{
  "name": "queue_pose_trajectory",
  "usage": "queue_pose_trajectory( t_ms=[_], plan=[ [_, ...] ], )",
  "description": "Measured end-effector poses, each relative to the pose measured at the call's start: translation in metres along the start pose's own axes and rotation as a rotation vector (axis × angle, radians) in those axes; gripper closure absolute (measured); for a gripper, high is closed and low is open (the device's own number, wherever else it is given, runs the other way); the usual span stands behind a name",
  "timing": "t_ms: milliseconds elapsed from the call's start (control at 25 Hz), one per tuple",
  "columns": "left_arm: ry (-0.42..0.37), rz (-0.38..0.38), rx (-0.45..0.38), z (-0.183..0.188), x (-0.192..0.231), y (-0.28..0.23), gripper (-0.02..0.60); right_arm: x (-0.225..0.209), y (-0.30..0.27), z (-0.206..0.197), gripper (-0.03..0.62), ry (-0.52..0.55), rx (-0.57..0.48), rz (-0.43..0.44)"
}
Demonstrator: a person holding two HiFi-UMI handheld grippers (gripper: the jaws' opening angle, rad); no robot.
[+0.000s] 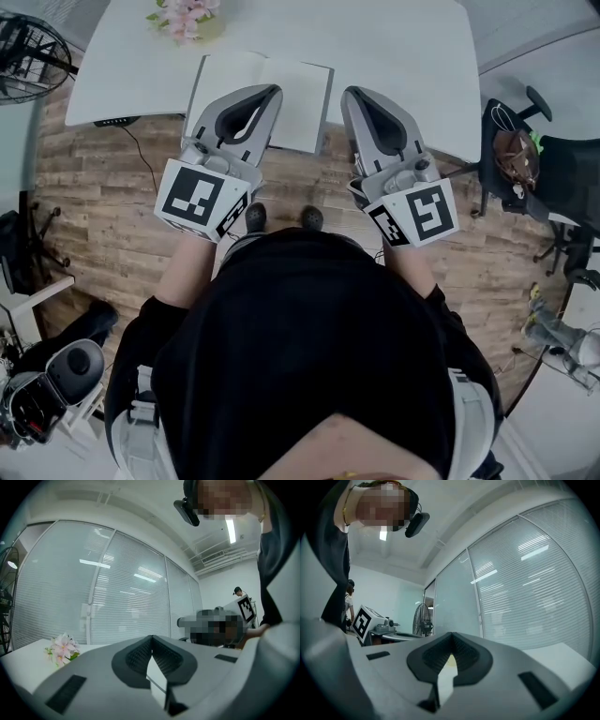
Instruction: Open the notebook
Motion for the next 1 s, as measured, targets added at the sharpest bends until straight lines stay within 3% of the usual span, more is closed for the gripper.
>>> queue_pose_trajectory(
  t_ms=[1000],
  plan=[
    [0.017,0.005,-0.009,0.006,0.010,0.004,0.569,0.009,-0.011,0.002,0.591,0.022,-0.015,0.019]
  ],
)
Point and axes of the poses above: the fingertips, and each gripper's own axes: y backward along the fingers, x to its left, z out of its top, the point moved 5 cm from there along y, backward along the fingers, and after that the axes turned 14 degrees about -x, right-handed, at the moved point
